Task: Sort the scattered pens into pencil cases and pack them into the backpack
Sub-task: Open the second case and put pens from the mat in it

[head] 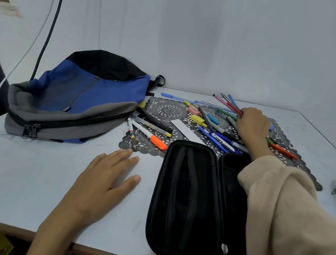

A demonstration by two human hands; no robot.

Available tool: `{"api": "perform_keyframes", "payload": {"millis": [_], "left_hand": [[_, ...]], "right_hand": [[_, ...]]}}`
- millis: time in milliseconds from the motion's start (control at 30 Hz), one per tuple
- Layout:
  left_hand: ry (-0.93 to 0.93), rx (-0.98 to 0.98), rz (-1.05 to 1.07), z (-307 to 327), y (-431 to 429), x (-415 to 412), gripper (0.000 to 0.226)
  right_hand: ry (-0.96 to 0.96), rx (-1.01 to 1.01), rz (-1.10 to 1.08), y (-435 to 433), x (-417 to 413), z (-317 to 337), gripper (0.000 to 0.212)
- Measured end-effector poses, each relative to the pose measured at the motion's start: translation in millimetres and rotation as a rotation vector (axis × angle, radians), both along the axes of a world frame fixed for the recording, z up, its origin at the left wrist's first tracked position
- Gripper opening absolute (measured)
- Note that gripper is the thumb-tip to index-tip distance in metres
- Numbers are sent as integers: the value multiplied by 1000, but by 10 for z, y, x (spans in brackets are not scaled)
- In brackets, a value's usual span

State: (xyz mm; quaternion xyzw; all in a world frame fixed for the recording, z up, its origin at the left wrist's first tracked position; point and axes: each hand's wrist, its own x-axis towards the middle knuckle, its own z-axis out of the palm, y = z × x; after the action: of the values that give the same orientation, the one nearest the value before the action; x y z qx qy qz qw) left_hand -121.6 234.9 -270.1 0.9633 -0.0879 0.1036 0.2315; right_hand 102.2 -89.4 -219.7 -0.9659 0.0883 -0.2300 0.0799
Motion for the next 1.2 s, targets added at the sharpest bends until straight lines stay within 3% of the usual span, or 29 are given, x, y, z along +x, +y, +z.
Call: {"api": "perform_keyframes", "payload": {"millis": [133, 367, 667, 967, 1200], "left_hand": [[4, -1, 4, 5, 4, -3, 78], [-13, -25, 7, 32, -15, -13, 79], [-19, -51, 3, 34, -5, -6, 78], [-31, -52, 1, 35, -7, -8, 77], [-21, -49, 5, 40, -6, -9, 78]], "right_hand": [[85, -135, 80, 29, 80, 0, 16], [119, -170, 51, 6, 114, -24, 12], [182, -2, 63, -84, 60, 30, 8], [89, 109, 7, -155, -20, 17, 38], [76, 233, 32, -164, -47, 66, 35]]}}
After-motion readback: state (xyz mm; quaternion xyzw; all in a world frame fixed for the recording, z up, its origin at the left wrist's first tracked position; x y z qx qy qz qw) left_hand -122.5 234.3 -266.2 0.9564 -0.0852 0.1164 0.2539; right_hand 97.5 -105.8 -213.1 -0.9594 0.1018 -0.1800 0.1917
